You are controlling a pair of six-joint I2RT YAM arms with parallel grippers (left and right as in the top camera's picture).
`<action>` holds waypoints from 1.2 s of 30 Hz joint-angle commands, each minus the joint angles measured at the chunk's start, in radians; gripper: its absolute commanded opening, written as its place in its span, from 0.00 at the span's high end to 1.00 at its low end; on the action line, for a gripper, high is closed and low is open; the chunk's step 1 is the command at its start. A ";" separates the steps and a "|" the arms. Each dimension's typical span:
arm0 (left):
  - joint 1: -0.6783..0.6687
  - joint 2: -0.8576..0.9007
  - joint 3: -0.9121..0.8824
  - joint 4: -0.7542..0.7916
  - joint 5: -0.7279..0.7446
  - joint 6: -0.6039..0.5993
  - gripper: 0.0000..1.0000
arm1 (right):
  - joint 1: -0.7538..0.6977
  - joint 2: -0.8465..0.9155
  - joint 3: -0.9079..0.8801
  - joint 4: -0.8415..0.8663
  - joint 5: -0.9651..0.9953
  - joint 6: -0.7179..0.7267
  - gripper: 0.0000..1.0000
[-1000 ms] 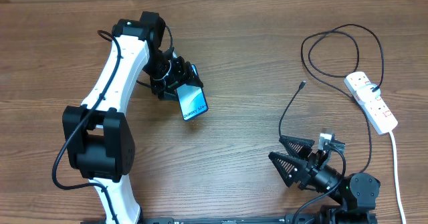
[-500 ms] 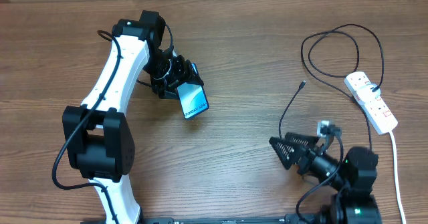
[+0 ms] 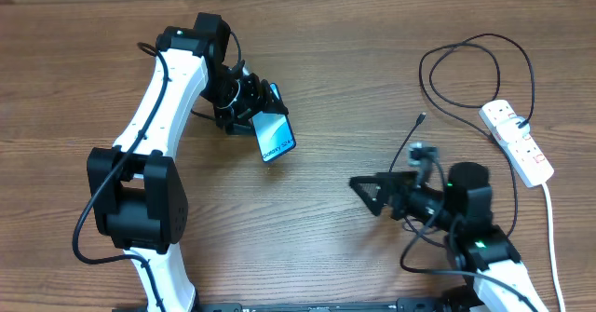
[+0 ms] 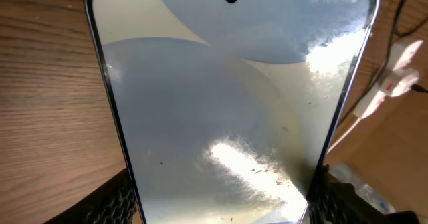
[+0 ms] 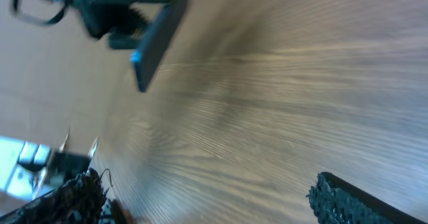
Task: Plug charger to phone and switch on socket
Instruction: 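Move the right gripper toward the phone held by the left gripper, then grasp the phone's edge with the right gripper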
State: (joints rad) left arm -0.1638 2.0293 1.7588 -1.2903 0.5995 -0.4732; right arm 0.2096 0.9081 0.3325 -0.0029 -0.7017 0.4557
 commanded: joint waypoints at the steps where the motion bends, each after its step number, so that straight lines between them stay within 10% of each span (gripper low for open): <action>1: -0.001 0.004 0.031 0.009 0.074 -0.030 0.61 | 0.083 0.082 0.029 0.110 0.077 -0.011 0.00; 14: -0.011 0.004 0.031 0.084 0.091 -0.175 0.61 | 0.310 0.397 0.029 0.684 0.359 0.278 0.00; 36: -0.165 0.004 0.031 0.195 0.100 -0.285 0.61 | 0.380 0.453 0.029 0.765 0.712 0.418 0.00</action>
State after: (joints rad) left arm -0.3054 2.0293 1.7588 -1.1030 0.6594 -0.7246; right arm 0.5846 1.3571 0.3477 0.7486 -0.0570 0.8326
